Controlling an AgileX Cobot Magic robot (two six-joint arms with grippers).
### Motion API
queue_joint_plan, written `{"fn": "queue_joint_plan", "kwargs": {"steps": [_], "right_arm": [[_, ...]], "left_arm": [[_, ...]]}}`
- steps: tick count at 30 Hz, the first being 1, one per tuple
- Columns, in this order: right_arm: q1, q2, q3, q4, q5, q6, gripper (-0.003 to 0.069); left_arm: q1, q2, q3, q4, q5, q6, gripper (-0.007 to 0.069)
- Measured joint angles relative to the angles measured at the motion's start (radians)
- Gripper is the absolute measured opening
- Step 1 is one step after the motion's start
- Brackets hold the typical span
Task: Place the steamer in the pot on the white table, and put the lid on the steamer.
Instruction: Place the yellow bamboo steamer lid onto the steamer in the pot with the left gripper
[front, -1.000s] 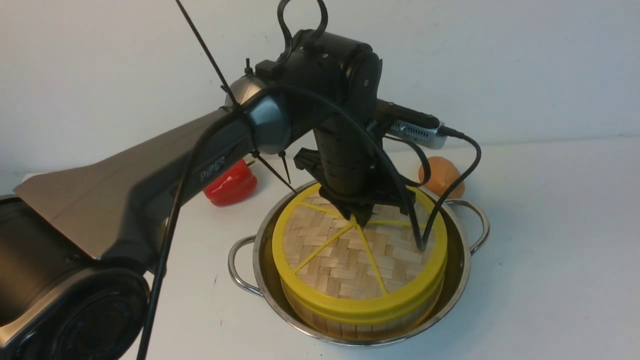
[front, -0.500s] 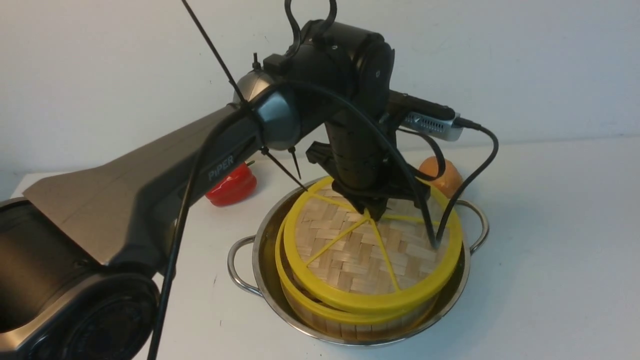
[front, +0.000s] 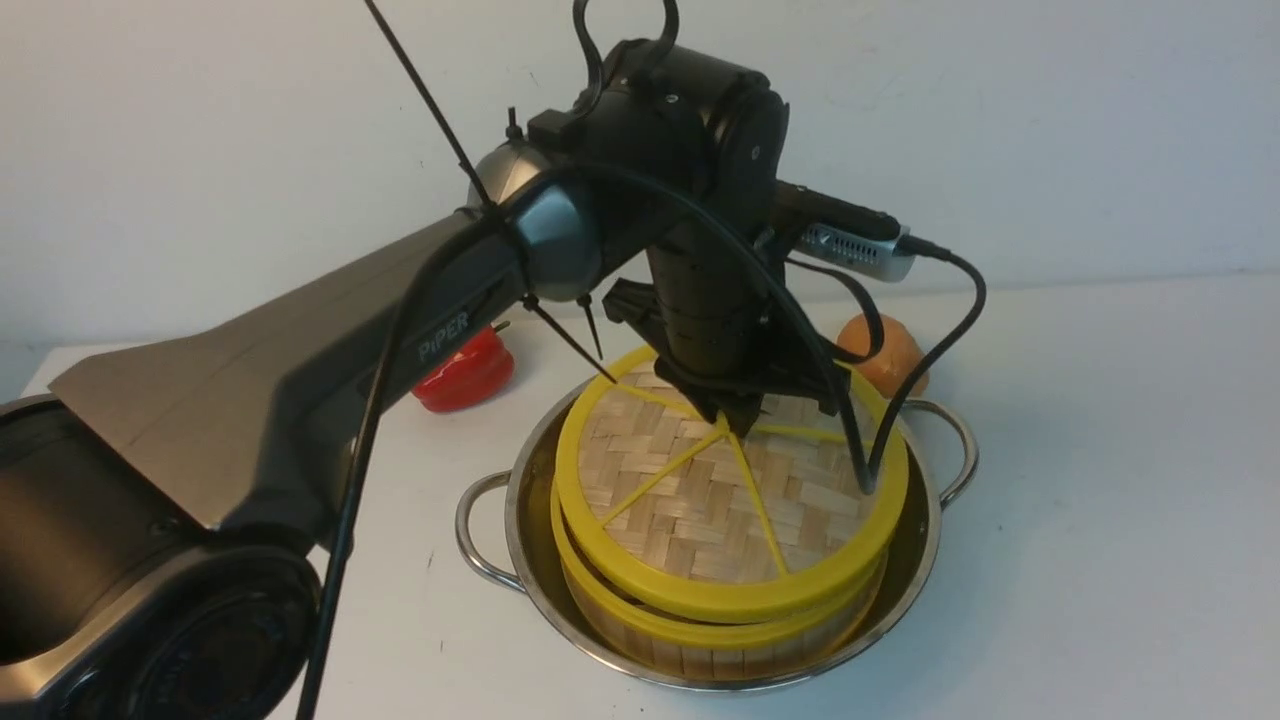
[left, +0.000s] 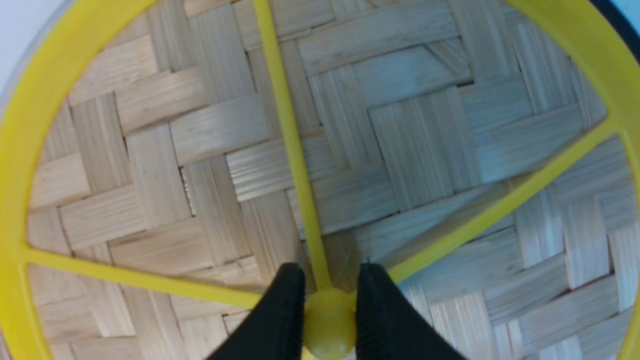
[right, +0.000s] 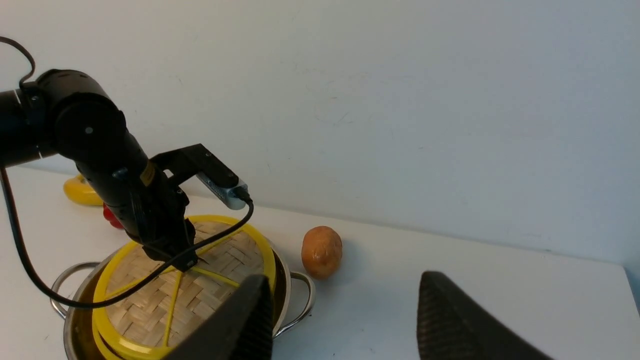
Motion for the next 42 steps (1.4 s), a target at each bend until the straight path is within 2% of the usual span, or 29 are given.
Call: {"fn": "queue_joint_plan", "kwargs": {"steps": [26, 35, 42], "right_arm": [[0.000, 0.000, 0.000, -0.026, 0.000, 0.000, 0.0395], [0.000, 0.002, 0.000, -0.026, 0.000, 0.000, 0.0395], [0.000, 0.005, 0.000, -0.026, 0.000, 0.000, 0.0395]], "left_arm": [[-0.001, 0.000, 0.000, -0.021, 0.000, -0.001, 0.0122], [-0.001, -0.072, 0.000, -0.021, 0.001, -0.001, 0.0122], [-0.001, -0.077, 0.097, -0.002, 0.000, -0.001, 0.0122]]}}
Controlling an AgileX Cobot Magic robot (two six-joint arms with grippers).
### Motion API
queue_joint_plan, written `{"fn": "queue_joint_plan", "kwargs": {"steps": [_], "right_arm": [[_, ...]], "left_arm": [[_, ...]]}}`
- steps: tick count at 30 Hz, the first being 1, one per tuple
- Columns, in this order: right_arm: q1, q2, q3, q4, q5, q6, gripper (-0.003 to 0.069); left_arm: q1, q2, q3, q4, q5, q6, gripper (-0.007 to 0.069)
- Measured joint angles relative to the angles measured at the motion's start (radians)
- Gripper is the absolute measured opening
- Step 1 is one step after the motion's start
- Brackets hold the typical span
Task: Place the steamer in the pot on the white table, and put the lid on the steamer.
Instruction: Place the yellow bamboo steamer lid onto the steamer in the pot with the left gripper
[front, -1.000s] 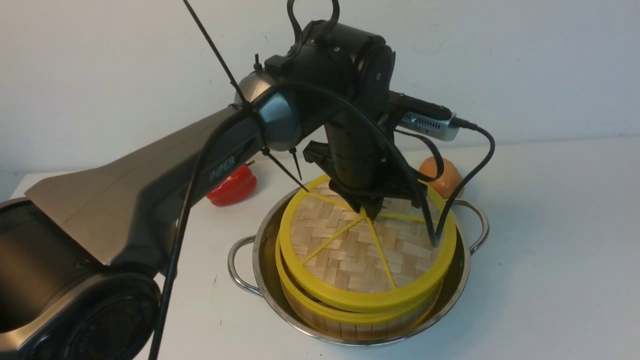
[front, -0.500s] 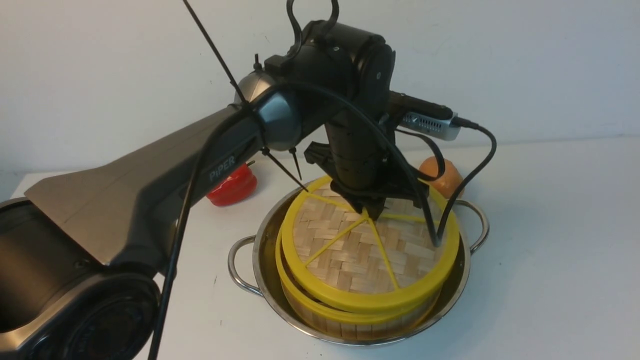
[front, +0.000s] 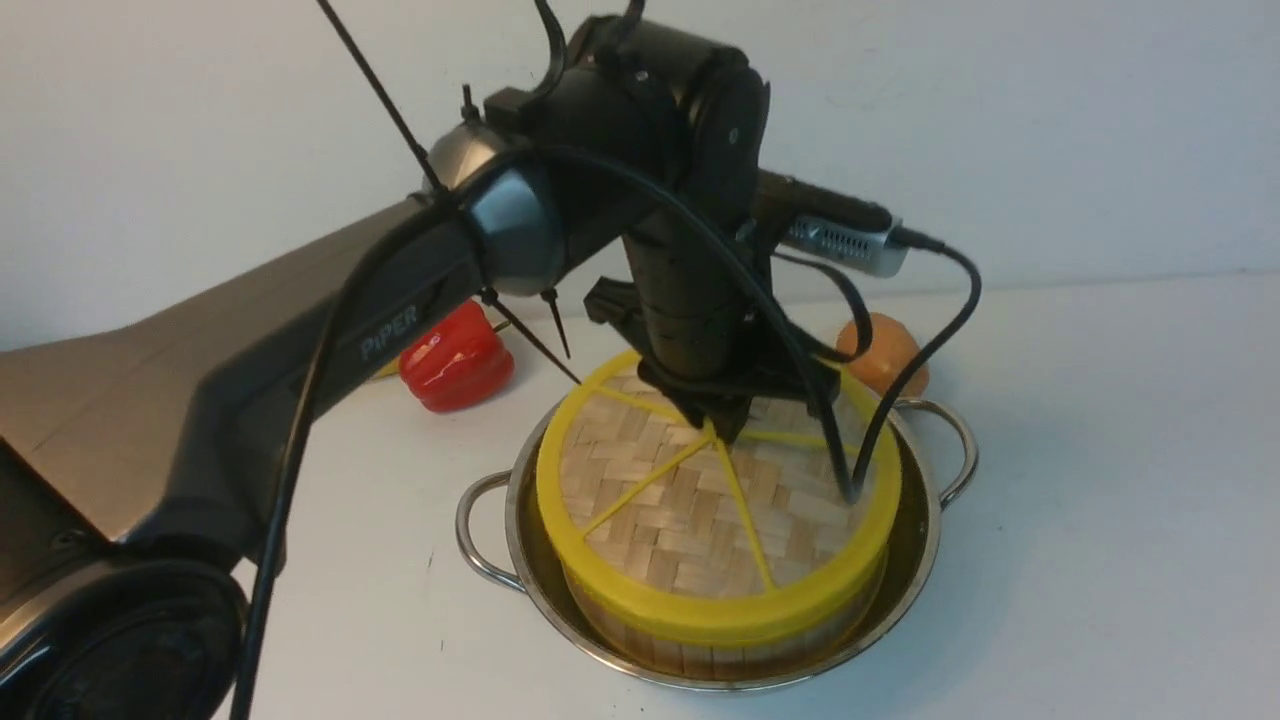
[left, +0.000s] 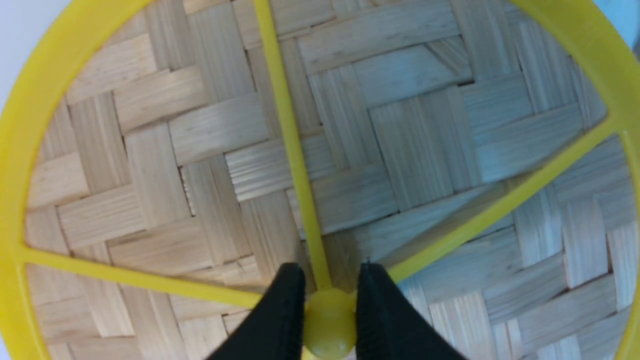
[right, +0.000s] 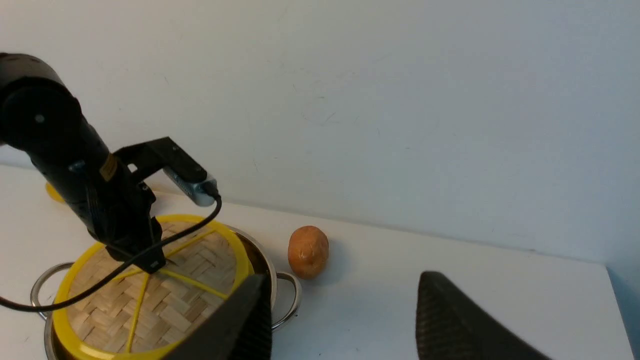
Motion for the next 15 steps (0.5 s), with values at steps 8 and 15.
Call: {"fn": "queue_joint_plan", "kwargs": {"steps": [8, 15], "right_arm": [[0.000, 0.000, 0.003, 0.000, 0.000, 0.000, 0.0395], [0.000, 0.000, 0.009, 0.000, 0.000, 0.000, 0.0395]], "left_arm": [[0.000, 0.002, 0.034, 0.007, 0.005, -0.001, 0.0122], [0.000, 0.002, 0.034, 0.008, 0.005, -0.001, 0.0122]]}}
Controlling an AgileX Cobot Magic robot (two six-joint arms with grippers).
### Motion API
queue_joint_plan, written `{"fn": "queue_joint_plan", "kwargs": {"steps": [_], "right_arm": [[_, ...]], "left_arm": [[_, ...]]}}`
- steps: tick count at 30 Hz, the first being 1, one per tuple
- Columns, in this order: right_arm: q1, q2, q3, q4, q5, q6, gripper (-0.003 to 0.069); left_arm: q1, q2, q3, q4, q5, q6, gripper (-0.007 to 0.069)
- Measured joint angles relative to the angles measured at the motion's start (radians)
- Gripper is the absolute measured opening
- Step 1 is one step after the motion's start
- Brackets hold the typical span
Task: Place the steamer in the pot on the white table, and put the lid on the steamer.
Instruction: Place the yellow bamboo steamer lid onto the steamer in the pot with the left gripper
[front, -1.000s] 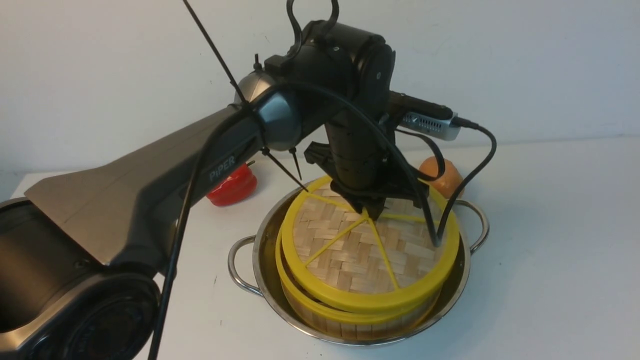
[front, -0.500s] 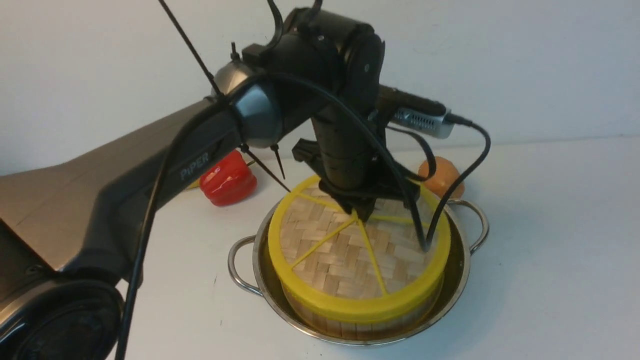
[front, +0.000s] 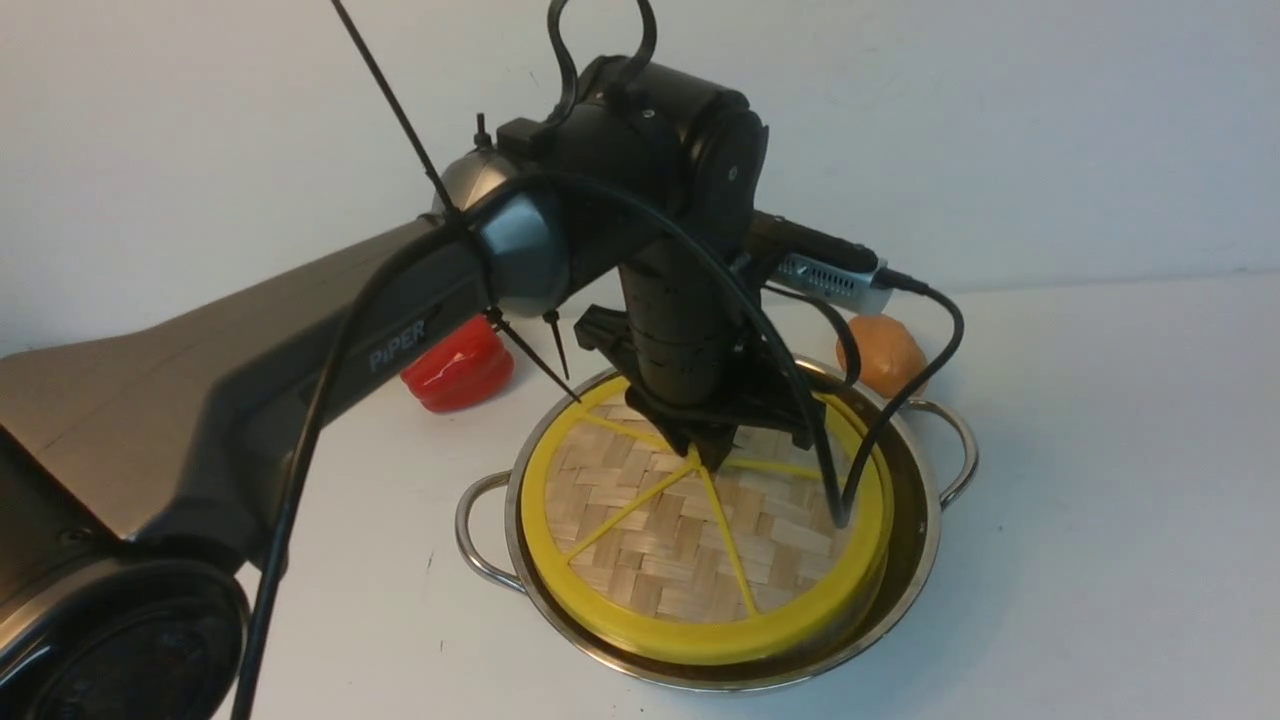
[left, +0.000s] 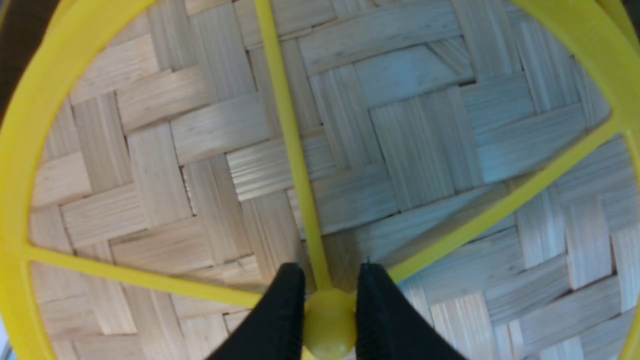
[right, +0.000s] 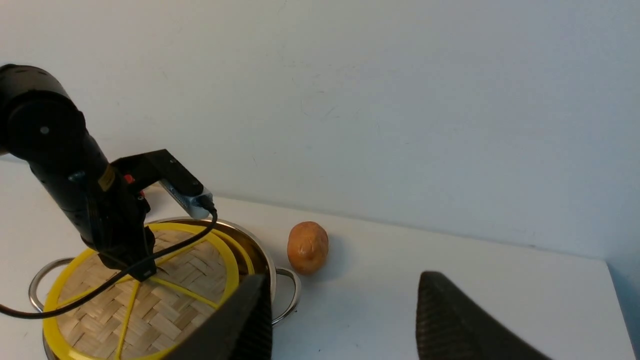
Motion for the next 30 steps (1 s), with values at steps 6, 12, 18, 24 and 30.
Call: {"fn": "queue_joint_plan", "kwargs": {"steps": [6, 12, 18, 24, 30], "right_arm": [[0.000, 0.000, 0.000, 0.000, 0.000, 0.000, 0.0395], [0.000, 0.000, 0.000, 0.000, 0.000, 0.000, 0.0395], [0.000, 0.000, 0.000, 0.000, 0.000, 0.000, 0.0395], [0.000, 0.000, 0.000, 0.000, 0.000, 0.000, 0.0395], [0.000, 0.000, 0.000, 0.000, 0.000, 0.000, 0.0395]], "left_arm": [[0.000, 0.000, 0.000, 0.000, 0.000, 0.000, 0.0122], [0.000, 0.000, 0.000, 0.000, -0.030, 0.000, 0.0122], [0.000, 0.000, 0.000, 0.000, -0.051, 0.000, 0.0122], [0.000, 0.000, 0.000, 0.000, -0.071, 0.000, 0.0122], [0.000, 0.000, 0.000, 0.000, -0.080, 0.000, 0.0122]]}}
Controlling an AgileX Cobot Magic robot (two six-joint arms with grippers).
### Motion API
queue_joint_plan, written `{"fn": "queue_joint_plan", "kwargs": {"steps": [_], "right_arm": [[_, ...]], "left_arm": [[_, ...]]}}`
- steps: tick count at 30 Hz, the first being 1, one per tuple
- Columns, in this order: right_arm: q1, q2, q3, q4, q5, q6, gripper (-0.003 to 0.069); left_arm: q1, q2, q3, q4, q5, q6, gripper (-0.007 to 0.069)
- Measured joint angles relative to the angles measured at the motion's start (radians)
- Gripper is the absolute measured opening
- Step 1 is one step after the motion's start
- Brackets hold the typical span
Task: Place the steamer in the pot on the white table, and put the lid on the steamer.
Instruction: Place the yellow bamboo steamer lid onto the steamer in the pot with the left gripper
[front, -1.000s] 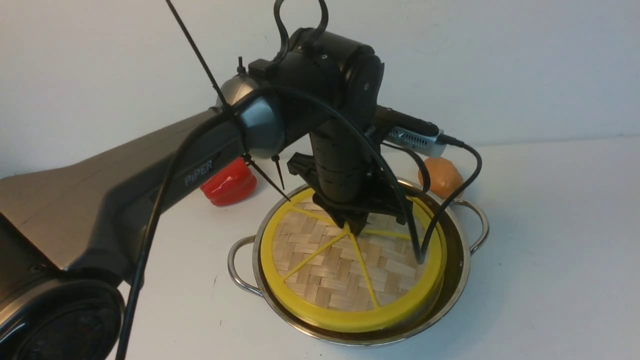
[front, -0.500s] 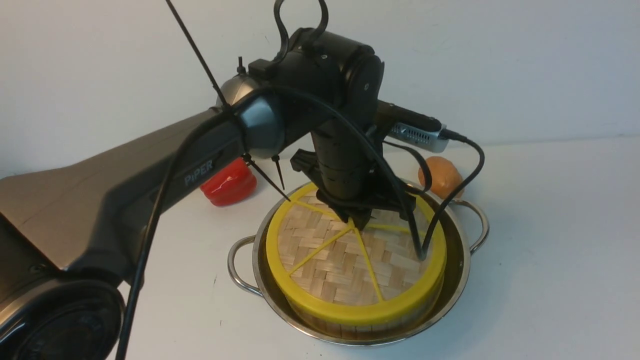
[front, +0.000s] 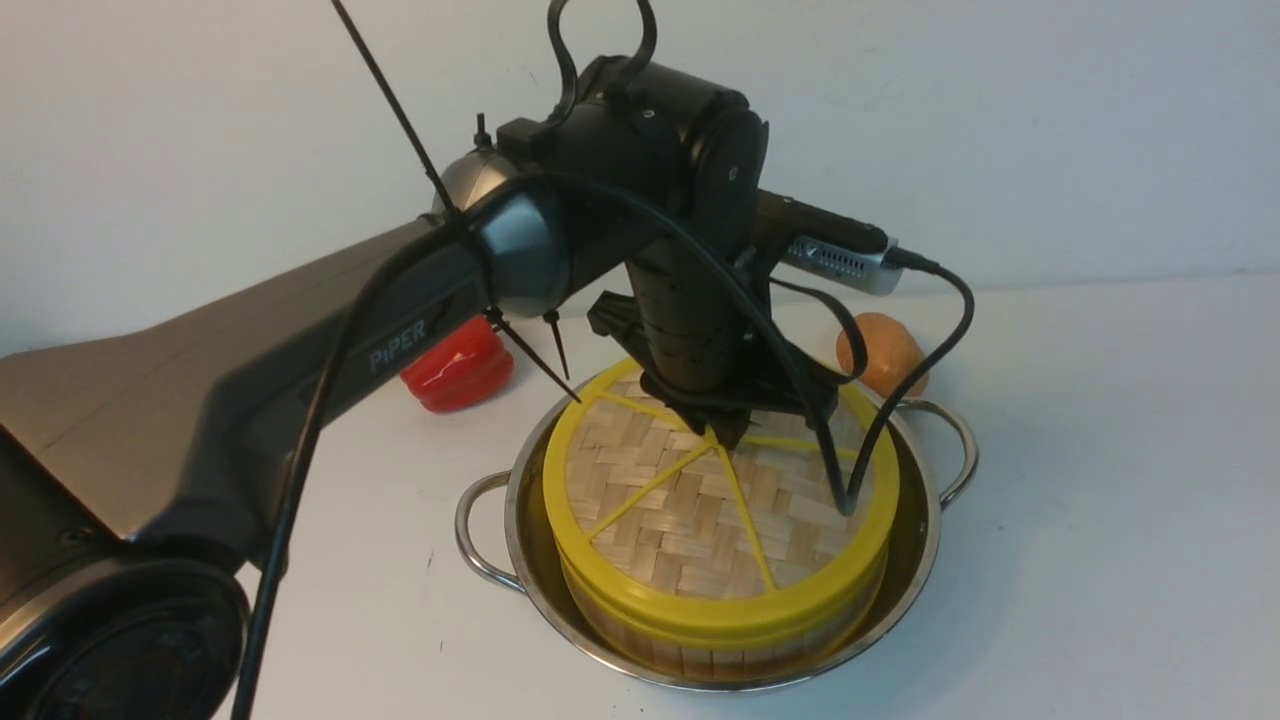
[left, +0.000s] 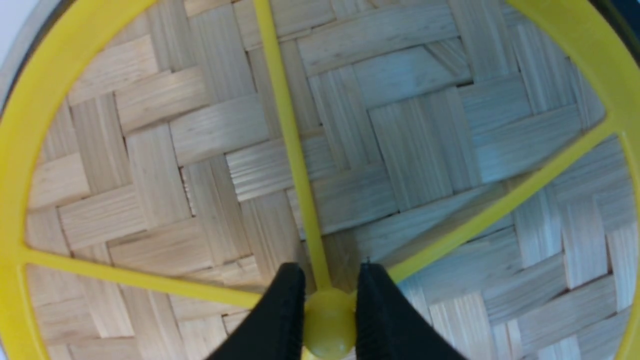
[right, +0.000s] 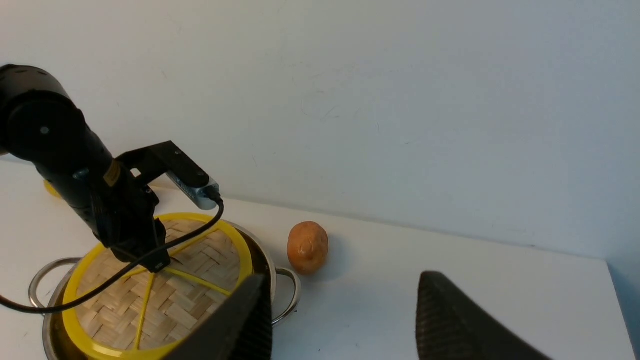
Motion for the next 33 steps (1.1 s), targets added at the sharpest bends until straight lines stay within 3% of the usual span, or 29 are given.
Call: {"fn": "queue_joint_plan", "kwargs": {"steps": [33], "right_arm": [[0.000, 0.000, 0.000, 0.000, 0.000, 0.000, 0.0395]], "left_arm": [[-0.001, 0.029, 0.000, 0.032, -0.011, 0.000, 0.0122]]}}
